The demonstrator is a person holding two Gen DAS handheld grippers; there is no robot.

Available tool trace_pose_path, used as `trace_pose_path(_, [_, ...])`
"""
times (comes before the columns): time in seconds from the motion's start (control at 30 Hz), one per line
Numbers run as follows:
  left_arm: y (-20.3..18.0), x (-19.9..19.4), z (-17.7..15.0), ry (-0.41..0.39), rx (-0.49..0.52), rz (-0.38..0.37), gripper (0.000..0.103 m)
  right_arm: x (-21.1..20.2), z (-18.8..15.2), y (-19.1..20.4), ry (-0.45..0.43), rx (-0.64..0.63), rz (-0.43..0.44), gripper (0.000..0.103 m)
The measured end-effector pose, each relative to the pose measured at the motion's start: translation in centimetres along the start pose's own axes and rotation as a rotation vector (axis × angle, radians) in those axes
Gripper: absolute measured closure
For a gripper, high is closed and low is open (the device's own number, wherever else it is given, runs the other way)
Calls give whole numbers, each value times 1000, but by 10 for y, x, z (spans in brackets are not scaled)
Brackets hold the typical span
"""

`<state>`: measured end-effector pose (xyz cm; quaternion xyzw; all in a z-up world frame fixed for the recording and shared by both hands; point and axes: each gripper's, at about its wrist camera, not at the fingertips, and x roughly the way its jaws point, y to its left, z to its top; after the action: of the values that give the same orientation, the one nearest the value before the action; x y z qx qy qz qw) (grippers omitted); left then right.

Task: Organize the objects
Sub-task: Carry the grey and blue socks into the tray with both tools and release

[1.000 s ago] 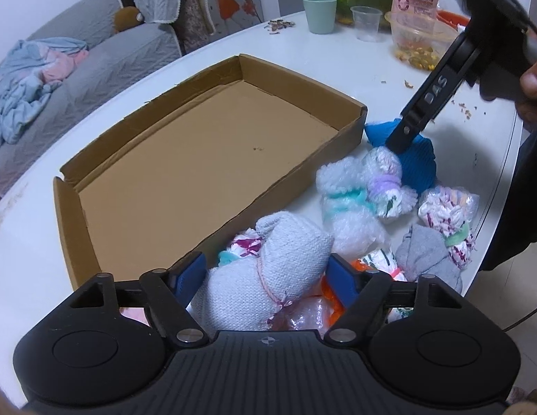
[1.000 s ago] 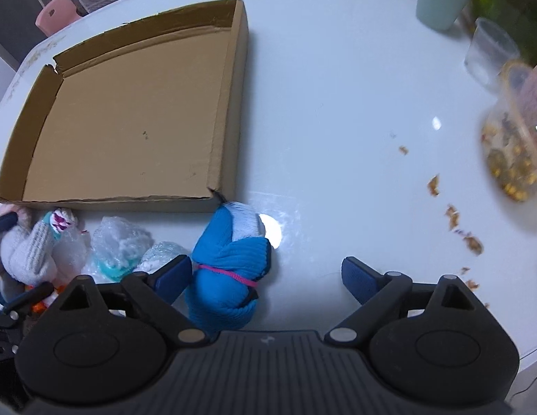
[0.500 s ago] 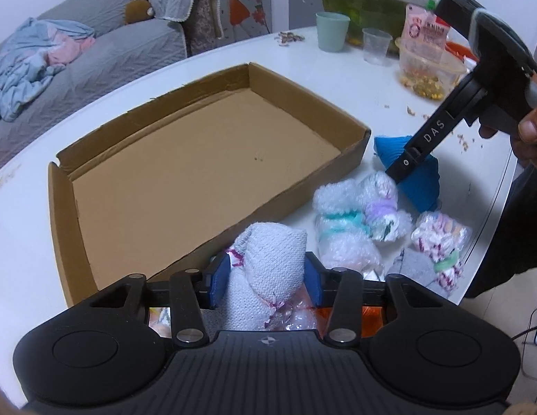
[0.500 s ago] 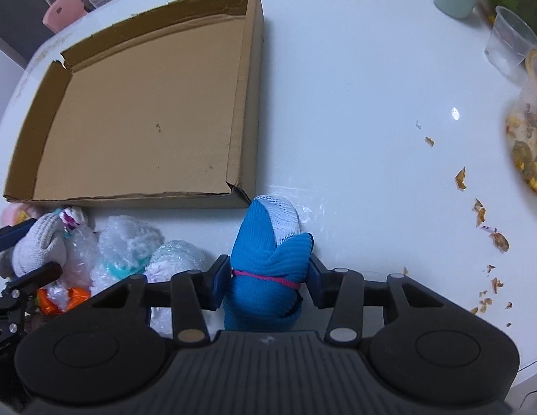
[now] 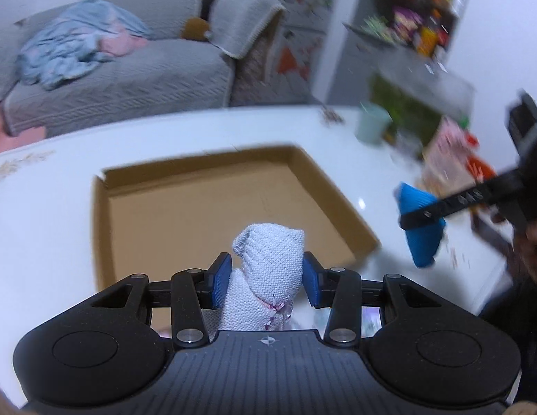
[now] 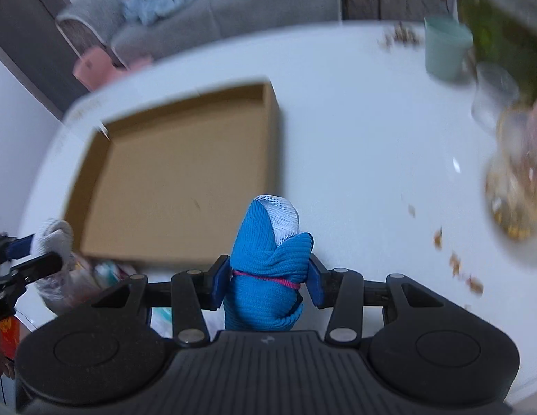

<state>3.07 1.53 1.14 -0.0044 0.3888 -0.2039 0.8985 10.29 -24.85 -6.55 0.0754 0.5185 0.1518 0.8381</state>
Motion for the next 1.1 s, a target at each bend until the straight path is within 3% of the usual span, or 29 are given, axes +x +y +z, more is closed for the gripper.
trace_pose_path(0.07, [10, 2, 15, -24, -48, 22, 53, -7, -2, 21, -31, -3, 43, 61])
trace_pose_path(0.2, [35, 19, 40, -59, -149, 76, 53, 11, 42, 54, -87, -68, 102, 61])
trace_pose_path(0.4, [72, 63, 58, -59, -216, 176, 53, 79, 87, 96, -80, -165, 232, 61])
trace_pose_path(0.6, [100, 96, 52, -25, -242, 243, 53, 131, 93, 127, -7, -242, 227, 61])
trace_pose_path(0.73, [106, 111, 47, -23, -254, 271, 53, 156, 98, 126, 47, -251, 219, 61])
trace_pose_path(1.1, [102, 132, 43, -41, -210, 314, 48, 177, 103, 126, 98, -225, 275, 60])
